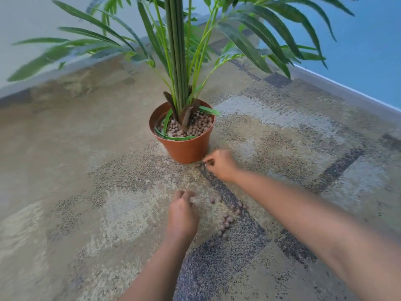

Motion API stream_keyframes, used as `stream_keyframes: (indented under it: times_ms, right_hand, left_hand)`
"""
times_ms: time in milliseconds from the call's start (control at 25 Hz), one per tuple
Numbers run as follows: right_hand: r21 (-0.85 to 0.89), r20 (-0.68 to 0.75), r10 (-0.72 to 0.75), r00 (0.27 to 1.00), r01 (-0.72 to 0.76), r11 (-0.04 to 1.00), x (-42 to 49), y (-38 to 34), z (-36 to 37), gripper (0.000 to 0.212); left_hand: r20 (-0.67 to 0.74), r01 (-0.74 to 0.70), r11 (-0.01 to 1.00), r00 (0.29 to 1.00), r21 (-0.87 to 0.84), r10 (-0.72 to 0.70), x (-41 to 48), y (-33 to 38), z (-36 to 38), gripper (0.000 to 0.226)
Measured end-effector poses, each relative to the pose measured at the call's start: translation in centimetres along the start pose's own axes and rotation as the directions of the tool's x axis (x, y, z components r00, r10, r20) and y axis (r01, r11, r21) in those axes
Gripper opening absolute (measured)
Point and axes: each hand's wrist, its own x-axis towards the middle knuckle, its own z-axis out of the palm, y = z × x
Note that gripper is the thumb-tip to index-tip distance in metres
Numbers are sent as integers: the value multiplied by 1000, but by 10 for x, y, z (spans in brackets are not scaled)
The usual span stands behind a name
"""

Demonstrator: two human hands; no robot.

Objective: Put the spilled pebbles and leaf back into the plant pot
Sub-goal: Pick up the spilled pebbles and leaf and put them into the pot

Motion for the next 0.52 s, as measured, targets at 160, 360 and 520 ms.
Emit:
stream_keyframes:
  times_ms: [160, 360, 520]
  right_hand:
    - [-139, 27, 122, 992, -117, 983, 13, -3, 20, 50]
    - [-262, 21, 113, 993, -103, 960, 30, -3, 21, 35]
    - [-309, 81, 15, 997, 11, 951, 23, -2, 10, 15]
  left_hand:
    - [-6, 15, 999, 1000, -48, -16, 11, -2, -1, 34]
    - [-88, 110, 994, 990, -26, -112, 94, 13, -12, 32]
    - [86, -37, 986, 996, 165, 23, 114, 20, -6, 35]
